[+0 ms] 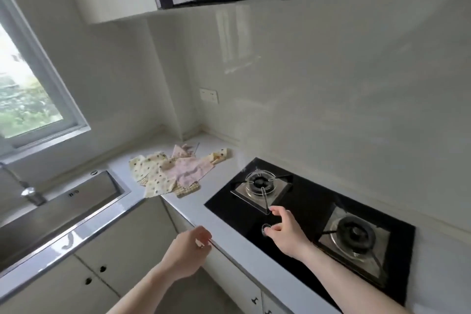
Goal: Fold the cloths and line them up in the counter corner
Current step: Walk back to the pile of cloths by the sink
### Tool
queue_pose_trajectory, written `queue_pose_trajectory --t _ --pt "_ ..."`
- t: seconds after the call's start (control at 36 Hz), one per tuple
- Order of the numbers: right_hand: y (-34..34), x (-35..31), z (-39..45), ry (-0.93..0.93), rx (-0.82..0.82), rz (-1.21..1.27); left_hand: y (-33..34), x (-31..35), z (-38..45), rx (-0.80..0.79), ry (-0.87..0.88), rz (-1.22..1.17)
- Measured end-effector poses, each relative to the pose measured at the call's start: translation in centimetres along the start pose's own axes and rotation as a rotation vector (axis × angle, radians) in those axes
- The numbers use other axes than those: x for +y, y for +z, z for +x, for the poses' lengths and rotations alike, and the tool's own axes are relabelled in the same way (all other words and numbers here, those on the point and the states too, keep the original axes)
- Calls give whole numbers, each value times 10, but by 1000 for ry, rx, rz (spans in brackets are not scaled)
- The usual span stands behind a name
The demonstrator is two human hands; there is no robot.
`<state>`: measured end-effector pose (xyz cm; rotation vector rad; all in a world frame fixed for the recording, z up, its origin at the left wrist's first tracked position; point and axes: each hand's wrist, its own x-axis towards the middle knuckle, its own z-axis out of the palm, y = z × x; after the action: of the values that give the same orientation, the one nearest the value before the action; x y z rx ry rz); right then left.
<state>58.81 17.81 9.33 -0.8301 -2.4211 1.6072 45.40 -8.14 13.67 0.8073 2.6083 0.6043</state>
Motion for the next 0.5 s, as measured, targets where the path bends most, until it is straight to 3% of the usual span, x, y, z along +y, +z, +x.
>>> queue_pose_trajectory --t 0.33,0.5 --pt "123 -84 98 -125 -163 -117 -78 -131 48 129 -124 -110" --pt "183 -98 157 -67 -225 -119 -107 -184 80 105 -174 -93"
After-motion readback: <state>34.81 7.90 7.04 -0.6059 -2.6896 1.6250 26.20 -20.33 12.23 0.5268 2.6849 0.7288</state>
